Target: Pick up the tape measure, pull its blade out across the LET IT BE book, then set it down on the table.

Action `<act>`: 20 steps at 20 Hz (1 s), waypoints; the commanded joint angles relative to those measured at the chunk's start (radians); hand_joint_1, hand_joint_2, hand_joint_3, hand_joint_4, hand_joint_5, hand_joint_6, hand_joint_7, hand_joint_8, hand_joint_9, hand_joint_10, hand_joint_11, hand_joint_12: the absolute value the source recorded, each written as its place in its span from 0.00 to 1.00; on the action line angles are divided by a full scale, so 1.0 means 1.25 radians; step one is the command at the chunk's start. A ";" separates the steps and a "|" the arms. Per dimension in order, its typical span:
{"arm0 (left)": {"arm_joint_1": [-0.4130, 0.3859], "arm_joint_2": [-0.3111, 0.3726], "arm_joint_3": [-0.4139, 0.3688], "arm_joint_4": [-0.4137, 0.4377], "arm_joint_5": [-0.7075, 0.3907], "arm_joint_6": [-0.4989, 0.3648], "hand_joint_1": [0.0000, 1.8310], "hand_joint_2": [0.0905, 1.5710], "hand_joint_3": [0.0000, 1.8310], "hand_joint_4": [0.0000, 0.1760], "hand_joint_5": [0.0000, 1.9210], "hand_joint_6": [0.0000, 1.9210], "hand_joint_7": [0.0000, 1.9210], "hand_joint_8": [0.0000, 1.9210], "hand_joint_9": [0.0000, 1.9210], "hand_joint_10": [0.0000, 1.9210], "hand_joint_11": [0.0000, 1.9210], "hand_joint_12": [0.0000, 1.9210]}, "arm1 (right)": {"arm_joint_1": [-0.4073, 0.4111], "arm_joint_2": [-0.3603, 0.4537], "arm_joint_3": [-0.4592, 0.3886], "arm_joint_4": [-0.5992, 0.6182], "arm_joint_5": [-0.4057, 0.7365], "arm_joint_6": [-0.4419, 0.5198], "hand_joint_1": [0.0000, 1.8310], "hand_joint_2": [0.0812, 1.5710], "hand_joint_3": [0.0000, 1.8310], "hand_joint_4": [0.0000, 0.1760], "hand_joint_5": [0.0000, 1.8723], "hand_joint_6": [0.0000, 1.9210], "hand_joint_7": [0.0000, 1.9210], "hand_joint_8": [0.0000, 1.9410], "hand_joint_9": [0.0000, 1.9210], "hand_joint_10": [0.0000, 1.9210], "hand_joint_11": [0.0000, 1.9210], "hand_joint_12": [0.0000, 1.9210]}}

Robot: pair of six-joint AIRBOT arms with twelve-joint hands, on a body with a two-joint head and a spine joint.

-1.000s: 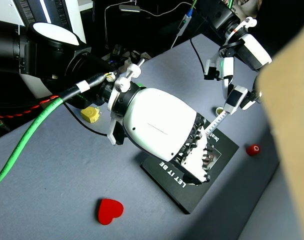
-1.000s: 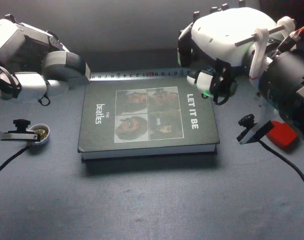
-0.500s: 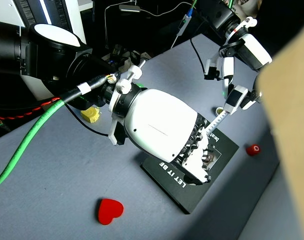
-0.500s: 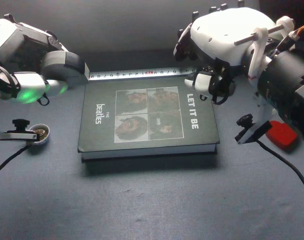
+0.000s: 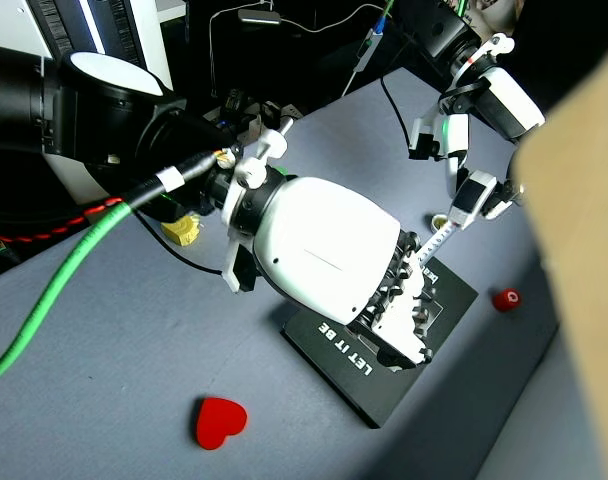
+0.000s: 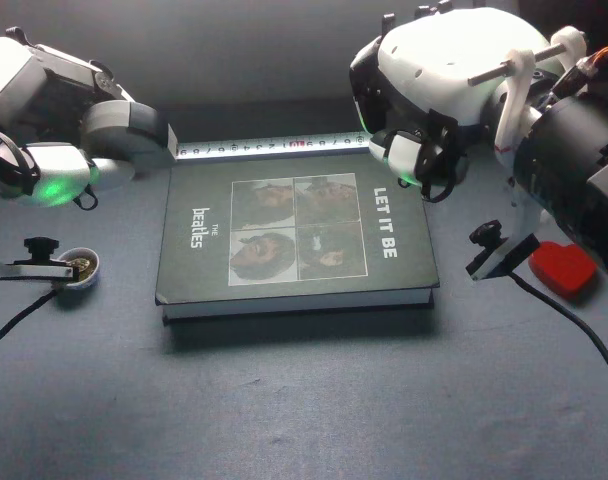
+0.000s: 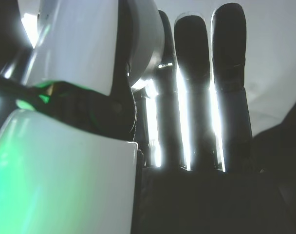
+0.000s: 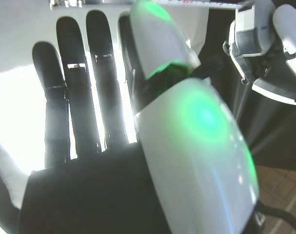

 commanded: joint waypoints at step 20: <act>-0.005 0.007 0.002 0.029 -0.092 -0.008 0.76 0.67 0.00 0.00 0.55 0.33 0.58 0.44 0.47 0.64 0.44 0.56 | -0.007 -0.011 0.027 -0.106 -0.029 0.052 0.59 0.73 0.00 0.00 0.39 0.02 0.44 0.00 0.34 0.26 0.17 0.67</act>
